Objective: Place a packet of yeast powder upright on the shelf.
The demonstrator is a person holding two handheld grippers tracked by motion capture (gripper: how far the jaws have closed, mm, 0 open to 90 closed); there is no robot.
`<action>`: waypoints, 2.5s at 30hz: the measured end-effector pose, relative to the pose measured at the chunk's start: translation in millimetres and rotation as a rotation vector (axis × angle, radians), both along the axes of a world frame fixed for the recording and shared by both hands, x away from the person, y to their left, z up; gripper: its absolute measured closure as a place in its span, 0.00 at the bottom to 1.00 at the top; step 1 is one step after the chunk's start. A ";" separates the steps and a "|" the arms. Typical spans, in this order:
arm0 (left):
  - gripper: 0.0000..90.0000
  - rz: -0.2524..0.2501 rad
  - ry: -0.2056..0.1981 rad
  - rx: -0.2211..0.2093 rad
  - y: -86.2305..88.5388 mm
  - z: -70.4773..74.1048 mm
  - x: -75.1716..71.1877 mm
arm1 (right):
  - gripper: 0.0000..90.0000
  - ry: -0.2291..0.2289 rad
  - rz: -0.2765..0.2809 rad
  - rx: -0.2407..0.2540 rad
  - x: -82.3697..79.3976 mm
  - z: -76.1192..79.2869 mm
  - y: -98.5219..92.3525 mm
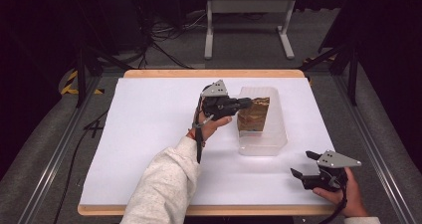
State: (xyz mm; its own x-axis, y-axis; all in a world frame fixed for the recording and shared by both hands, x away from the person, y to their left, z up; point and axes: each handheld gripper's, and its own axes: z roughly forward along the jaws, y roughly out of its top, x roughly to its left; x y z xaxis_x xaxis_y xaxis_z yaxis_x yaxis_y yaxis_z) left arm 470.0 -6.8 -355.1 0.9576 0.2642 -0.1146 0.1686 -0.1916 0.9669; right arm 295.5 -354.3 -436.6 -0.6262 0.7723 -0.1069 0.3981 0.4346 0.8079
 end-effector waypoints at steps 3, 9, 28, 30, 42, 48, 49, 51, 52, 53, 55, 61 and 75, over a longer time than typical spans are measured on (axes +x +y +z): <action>0.95 0.010 -0.009 0.025 1.6 2.3 0.4 | 0.20 -0.008 -0.003 -0.004 -0.3 0.4 0.3; 0.93 0.032 -0.041 0.081 2.2 8.3 -2.3 | 0.20 -0.025 -0.004 0.001 -3.7 2.4 -0.9; 0.72 0.118 -0.109 0.171 23.6 24.0 -14.1 | 0.20 -0.019 0.005 -0.015 0.9 1.5 3.3; 0.69 0.136 -0.113 0.181 27.1 25.5 -14.0 | 0.20 -0.017 0.007 -0.013 1.2 1.5 4.2; 0.51 0.175 -0.137 0.233 41.8 30.0 -16.1 | 0.21 -0.019 -0.027 -0.002 -0.5 2.0 -0.8; 0.45 0.206 -0.161 0.293 49.4 26.5 -22.7 | 0.21 -0.020 -0.028 -0.007 -1.4 1.3 -1.5; 0.44 0.208 -0.167 0.316 50.1 25.9 -24.0 | 0.21 -0.020 -0.029 -0.006 -1.9 1.3 -1.8; 0.41 0.212 -0.173 0.333 50.9 25.7 -24.8 | 0.21 -0.020 -0.027 -0.005 -2.4 1.3 -2.4; 0.41 0.217 -0.177 0.348 53.0 25.1 -26.2 | 0.21 -0.020 -0.027 -0.004 -2.8 1.3 -2.6; 0.40 0.217 -0.175 0.354 54.8 24.5 -27.0 | 0.21 -0.022 -0.028 -0.005 -3.4 1.0 -2.8; 0.38 0.226 -0.181 0.374 58.7 22.9 -30.1 | 0.21 -0.024 -0.030 -0.010 -4.4 1.3 -2.5; 0.32 0.251 -0.193 0.436 69.9 15.8 -40.6 | 0.21 -0.029 -0.022 -0.016 -5.5 2.3 -0.6; 0.19 0.315 -0.169 0.550 103.9 -7.7 -53.8 | 0.21 -0.024 -0.028 -0.011 -8.0 2.1 -4.6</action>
